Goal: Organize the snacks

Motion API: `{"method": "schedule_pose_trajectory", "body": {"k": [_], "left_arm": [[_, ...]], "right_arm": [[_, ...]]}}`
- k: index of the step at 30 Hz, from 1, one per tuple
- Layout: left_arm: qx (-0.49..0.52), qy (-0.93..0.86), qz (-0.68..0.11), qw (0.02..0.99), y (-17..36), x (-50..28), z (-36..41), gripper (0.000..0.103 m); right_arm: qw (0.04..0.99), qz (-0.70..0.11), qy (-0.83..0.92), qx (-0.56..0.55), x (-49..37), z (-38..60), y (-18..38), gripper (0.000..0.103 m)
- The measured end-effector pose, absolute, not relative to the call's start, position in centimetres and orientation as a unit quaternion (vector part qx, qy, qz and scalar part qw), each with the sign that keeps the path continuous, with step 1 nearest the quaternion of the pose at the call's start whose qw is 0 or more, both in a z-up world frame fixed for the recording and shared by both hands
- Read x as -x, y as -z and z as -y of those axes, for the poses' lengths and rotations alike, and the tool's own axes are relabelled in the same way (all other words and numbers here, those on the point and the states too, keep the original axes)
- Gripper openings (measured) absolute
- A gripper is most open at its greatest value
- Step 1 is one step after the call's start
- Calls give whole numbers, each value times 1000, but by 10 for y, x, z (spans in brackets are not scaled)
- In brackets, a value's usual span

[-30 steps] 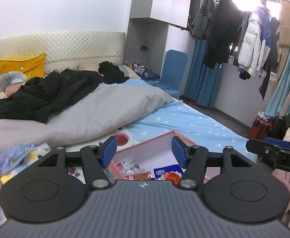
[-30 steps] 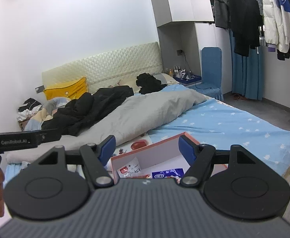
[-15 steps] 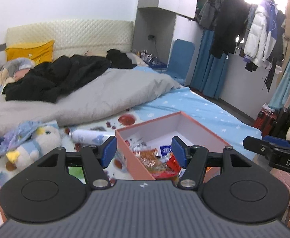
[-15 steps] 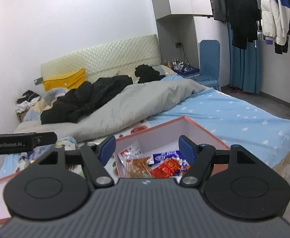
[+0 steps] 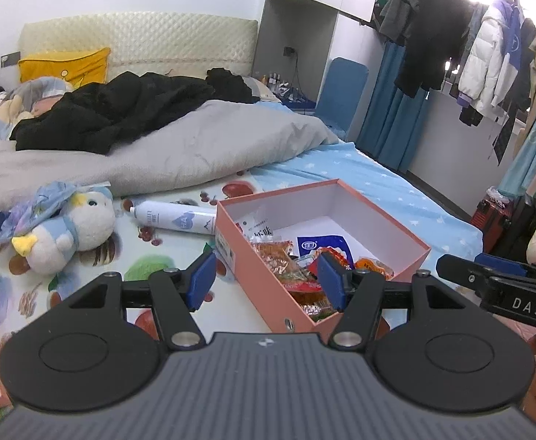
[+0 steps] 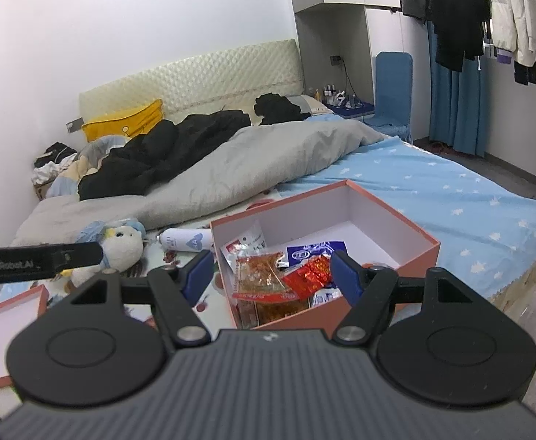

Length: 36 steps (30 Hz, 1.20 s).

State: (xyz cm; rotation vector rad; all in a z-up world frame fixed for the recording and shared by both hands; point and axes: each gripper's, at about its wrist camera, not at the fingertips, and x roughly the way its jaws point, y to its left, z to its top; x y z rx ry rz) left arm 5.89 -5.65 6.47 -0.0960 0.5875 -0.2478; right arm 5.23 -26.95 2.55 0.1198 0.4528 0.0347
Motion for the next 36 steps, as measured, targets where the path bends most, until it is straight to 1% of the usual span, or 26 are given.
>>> {"method": "schedule_pose_trajectory", "body": {"k": [12, 14, 15, 16, 17, 18, 19, 20, 22, 25, 26, 36], "left_arm": [[45, 122, -289, 948, -63, -57, 59, 67], [44, 124, -290, 948, -64, -57, 59, 72], [41, 128, -289, 948, -64, -56, 60, 77], [36, 132, -287, 948, -65, -55, 62, 84], [31, 133, -285, 949, -65, -55, 63, 89], [28, 132, -284, 949, -65, -54, 65, 95], [29, 132, -282, 950, -65, -54, 65, 98], [31, 134, -282, 949, -65, -53, 65, 98], [35, 136, -281, 949, -66, -53, 64, 101], [34, 126, -278, 952, -67, -51, 65, 103], [31, 125, -278, 952, -67, -51, 66, 103], [30, 100, -291, 951, -65, -54, 67, 103]], "right_arm": [[969, -235, -14, -74, -50, 274, -17, 72], [970, -234, -12, -72, -50, 274, -17, 72], [970, -232, -9, -70, -49, 275, -17, 72], [971, -230, -7, -69, -49, 275, -16, 72], [971, -230, -8, -69, -49, 276, -16, 77], [971, -230, -9, -72, -49, 277, -15, 86], [971, -228, -8, -74, -48, 279, -15, 89], [971, -227, -7, -76, -47, 280, -14, 94], [970, -231, -9, -76, -48, 283, -14, 94], [968, -237, -8, -83, -51, 287, -12, 95], [968, -238, -5, -85, -51, 287, -11, 103], [968, -237, 2, -88, -50, 286, -9, 103]]}}
